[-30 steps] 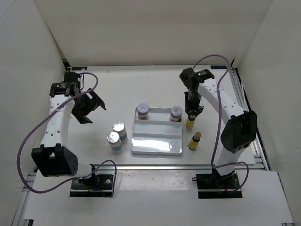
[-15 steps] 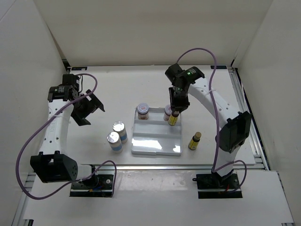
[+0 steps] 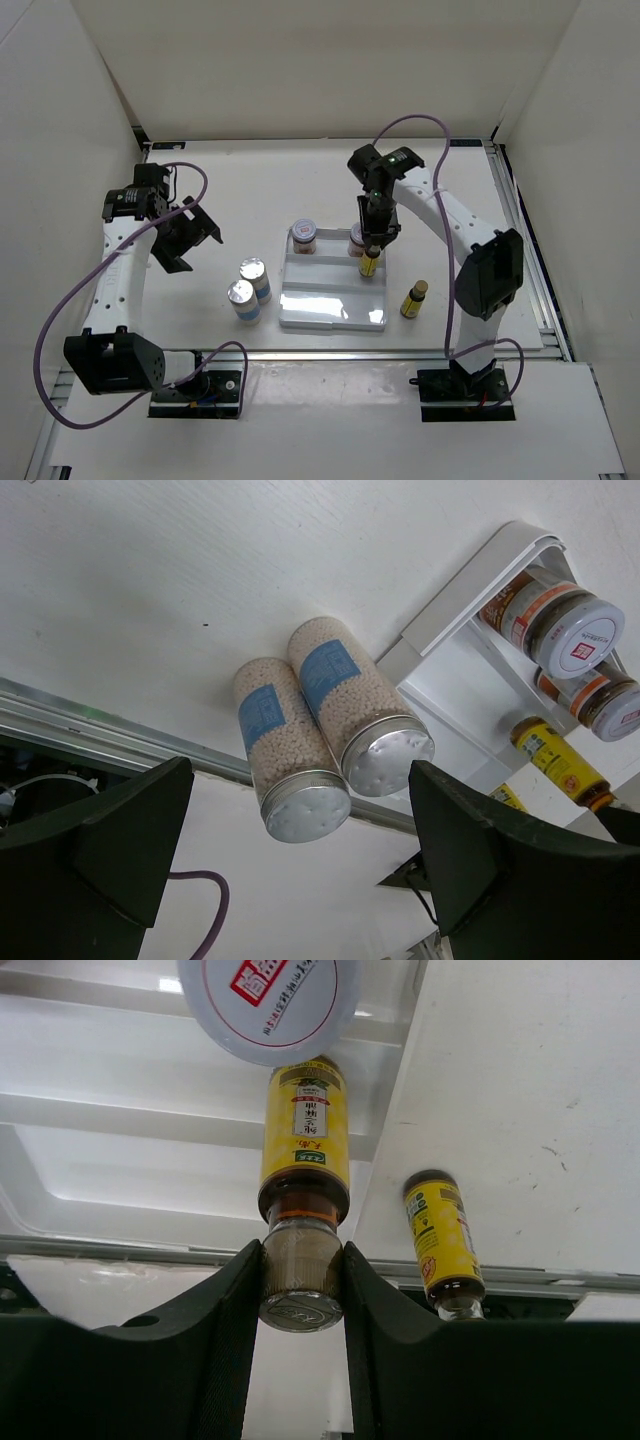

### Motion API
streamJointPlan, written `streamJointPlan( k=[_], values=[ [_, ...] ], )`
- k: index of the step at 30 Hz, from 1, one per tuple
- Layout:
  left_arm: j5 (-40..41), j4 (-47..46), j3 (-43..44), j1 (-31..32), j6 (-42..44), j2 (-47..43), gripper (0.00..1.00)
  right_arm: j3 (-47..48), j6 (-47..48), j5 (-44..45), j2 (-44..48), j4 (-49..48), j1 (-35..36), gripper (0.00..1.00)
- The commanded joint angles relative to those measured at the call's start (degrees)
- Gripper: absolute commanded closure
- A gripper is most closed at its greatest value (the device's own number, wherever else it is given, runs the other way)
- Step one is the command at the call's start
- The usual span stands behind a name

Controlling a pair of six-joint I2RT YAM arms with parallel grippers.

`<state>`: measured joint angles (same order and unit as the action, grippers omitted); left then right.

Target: Organize the condiment bottles

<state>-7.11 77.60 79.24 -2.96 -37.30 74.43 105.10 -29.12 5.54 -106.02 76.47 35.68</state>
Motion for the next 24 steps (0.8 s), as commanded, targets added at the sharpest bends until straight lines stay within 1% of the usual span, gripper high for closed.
streamJointPlan(
  k=[1,7,8,10,12,13,15,16,19,20,21,24],
  values=[
    [0.61,1.23,-0.05,-0.11,0.21,-2.36,0.0,-1.39,0.3,-1.06,-1.64,13.19,0.79,1.0],
    [1.14,1.23,-0.58,-0.11,0.21,-2.89,0.0,-3.32,0.91,0.26,-3.31,12.05,0.79,1.0],
    [1.14,1.23,-0.58,-0.11,0.21,-2.89,0.0,-4.1,0.91,0.26,-3.32,12.04,0.79,0.99],
    [1.14,1.23,-0.58,-0.11,0.21,-2.89,0.0,-4.73,0.91,0.26,-3.32,11.42,0.79,0.88],
    [1.14,1.23,-0.58,-0.11,0.74,-2.89,0.0,-4.73,0.91,0.79,-3.32,11.42,0.79,0.74],
    [1.14,1.23,-0.58,-0.11,0.74,-2.89,0.0,-4.73,0.91,0.79,-3.32,11.42,0.79,0.58],
    [1.14,1.23,-0.58,-0.11,0.74,-2.89,0.0,-4.02,0.91,1.31,-2.71,11.95,0.79,0.4],
    [1.14,1.23,-0.58,-0.11,0.74,-2.89,0.0,-3.33,0.91,1.31,-2.7,11.95,0.79,0.23],
    [1.14,1.23,-0.58,-0.11,0.74,-2.89,0.0,-1.14,0.38,1.84,-2.18,14.84,0.79,0.1],
    [0.62,1.23,-0.58,-0.11,0.74,-2.89,0.0,-0.43,0.38,2.8,-2.18,15.63,0.79,0.04],
    [0.61,1.23,-0.58,-0.11,0.74,-2.89,0.0,0.8,-0.31,3.42,-1.48,16.34,1.32,0.01],
    [0.61,1.23,-0.58,-0.11,0.74,-2.36,0.0,2.12,-0.32,4.57,0.8,16.87,1.32,0.01]
  ],
)
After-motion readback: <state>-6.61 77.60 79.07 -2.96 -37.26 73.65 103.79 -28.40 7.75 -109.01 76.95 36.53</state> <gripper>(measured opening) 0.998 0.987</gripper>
